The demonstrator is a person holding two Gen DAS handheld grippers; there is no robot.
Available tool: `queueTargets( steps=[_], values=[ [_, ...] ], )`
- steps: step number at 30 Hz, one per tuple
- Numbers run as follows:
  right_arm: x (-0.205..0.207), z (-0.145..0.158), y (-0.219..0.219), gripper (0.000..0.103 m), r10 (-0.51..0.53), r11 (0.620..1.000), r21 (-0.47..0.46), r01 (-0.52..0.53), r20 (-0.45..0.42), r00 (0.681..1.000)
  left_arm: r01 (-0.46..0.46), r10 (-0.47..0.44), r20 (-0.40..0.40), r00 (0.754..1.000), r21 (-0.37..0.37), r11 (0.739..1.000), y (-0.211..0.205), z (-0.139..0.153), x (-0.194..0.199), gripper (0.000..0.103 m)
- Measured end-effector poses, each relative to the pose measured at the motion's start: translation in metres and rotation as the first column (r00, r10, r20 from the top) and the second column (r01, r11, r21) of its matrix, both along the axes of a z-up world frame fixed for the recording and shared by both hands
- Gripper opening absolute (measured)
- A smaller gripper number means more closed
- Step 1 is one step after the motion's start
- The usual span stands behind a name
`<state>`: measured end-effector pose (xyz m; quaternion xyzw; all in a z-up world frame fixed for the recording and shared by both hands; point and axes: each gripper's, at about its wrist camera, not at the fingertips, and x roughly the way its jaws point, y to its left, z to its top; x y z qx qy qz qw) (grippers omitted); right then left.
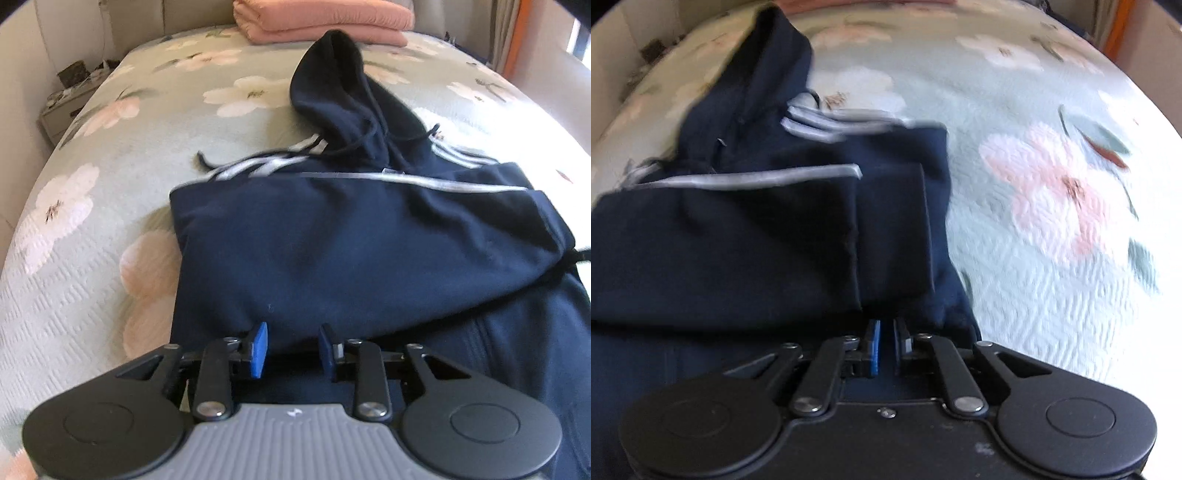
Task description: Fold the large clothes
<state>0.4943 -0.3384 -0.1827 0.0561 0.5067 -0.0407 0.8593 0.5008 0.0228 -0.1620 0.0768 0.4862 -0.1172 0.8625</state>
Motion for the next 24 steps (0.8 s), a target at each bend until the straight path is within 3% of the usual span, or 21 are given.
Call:
queueTargets(
  steps=[1, 3, 5, 7, 9, 11, 18, 22, 24],
  values=[
    [0.008, 0.008, 0.002, 0.005, 0.018, 1.0, 0.011, -0.018, 0.038, 0.999, 0.004, -0.003, 0.012, 1.0, -0.007, 1.0, -0.003, 0.003, 0.003, 0.043],
    [0.031, 0.026, 0.007, 0.007, 0.048, 0.998, 0.04, -0.053, 0.109, 0.993, 0.015, -0.014, 0.033, 0.999, -0.029, 0.999, -0.013, 0.009, 0.013, 0.044],
    [0.061, 0.036, 0.014, 0.015, 0.072, 0.995, 0.061, -0.083, 0.159, 0.985, 0.032, -0.03, 0.05, 0.998, -0.047, 0.998, -0.026, 0.01, 0.029, 0.045],
    [0.096, 0.042, 0.022, 0.015, 0.095, 0.99, 0.083, -0.114, 0.203, 0.975, 0.045, -0.042, 0.062, 0.997, -0.054, 0.998, -0.041, 0.007, 0.048, 0.045],
    [0.128, 0.041, 0.031, 0.021, 0.1, 0.985, 0.114, -0.133, 0.255, 0.962, 0.061, -0.056, 0.073, 0.996, -0.054, 0.997, -0.052, 0.002, 0.065, 0.045],
    [0.157, 0.036, 0.037, 0.035, 0.086, 0.981, 0.143, -0.133, 0.293, 0.952, 0.073, -0.068, 0.075, 0.995, -0.054, 0.996, -0.061, -0.005, 0.081, 0.045],
    [0.26, 0.022, 0.061, 0.041, 0.087, 0.986, 0.105, -0.132, 0.356, 0.93, 0.131, -0.129, 0.065, 0.989, -0.025, 0.991, -0.077, -0.032, 0.128, 0.051],
    [0.325, 0.02, 0.064, 0.063, 0.069, 0.991, 0.079, -0.112, 0.414, 0.908, 0.112, -0.109, 0.046, 0.993, -0.062, 0.992, -0.066, -0.038, 0.139, 0.055],
    [0.353, 0.018, 0.066, 0.067, 0.064, 0.993, 0.065, -0.102, 0.431, 0.9, 0.096, -0.093, 0.037, 0.995, -0.087, 0.992, -0.059, -0.038, 0.142, 0.055]
  ],
)
